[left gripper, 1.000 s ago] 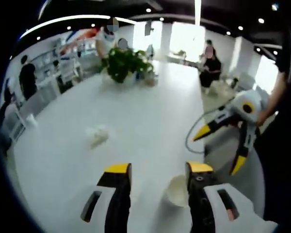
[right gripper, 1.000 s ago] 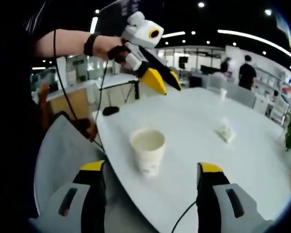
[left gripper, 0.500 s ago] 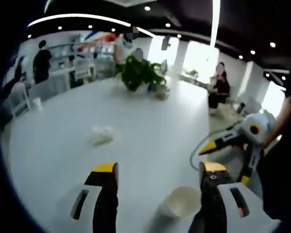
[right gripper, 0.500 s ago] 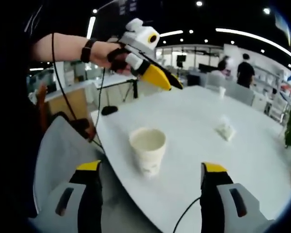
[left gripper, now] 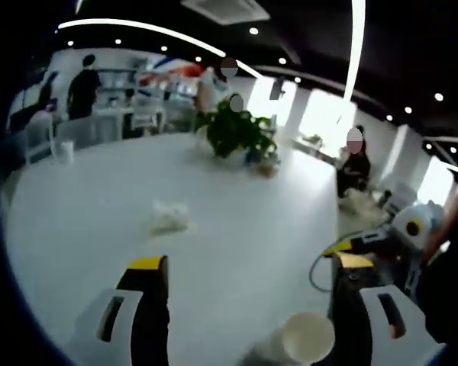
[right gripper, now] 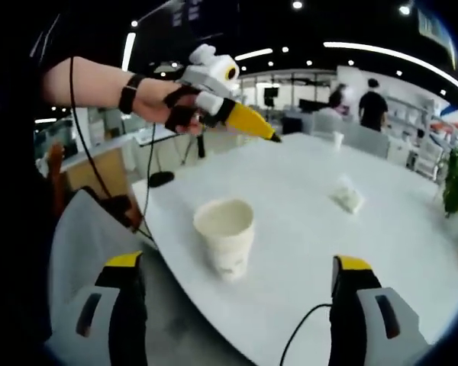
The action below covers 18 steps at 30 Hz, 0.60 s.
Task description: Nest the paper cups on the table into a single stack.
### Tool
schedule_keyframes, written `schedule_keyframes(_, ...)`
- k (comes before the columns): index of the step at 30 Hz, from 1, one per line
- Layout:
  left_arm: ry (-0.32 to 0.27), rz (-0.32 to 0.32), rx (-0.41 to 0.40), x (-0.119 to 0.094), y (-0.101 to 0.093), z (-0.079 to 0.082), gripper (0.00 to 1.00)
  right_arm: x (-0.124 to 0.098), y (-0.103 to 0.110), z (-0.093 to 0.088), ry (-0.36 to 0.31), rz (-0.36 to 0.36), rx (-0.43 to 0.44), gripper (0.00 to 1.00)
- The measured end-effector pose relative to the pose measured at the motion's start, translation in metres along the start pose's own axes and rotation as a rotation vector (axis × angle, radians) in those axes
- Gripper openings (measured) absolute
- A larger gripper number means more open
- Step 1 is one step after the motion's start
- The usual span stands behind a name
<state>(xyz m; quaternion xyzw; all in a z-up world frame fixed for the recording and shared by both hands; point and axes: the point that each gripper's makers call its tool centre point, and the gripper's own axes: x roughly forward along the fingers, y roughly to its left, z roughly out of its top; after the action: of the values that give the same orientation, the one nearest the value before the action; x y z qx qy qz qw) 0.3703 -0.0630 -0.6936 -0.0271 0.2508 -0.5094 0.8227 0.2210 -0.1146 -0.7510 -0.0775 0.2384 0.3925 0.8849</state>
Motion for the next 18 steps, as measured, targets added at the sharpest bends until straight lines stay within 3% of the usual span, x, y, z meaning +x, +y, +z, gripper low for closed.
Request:
schedule_keyframes(3, -0.029, 0.007, -0.016, 0.009, 0.010, 0.002, 0.90, 0.002, -0.001, -0.001, -0.007, -0.005, 0.010, 1.00)
schedule_keyframes(7, -0.058, -0.002, -0.036, 0.022, 0.022, 0.009, 0.80, 0.004, -0.006, -0.003, -0.014, -0.020, 0.022, 1.00)
schedule_keyframes(12, -0.070, -0.027, -0.105, 0.043, 0.036, 0.012, 0.83, 0.007, -0.009, -0.005, -0.014, -0.022, 0.029, 0.99)
schedule_keyframes(18, -0.063, -0.009, -0.123, 0.065, 0.062, 0.010, 0.87, 0.009, -0.014, -0.005, -0.018, -0.024, 0.033, 0.98)
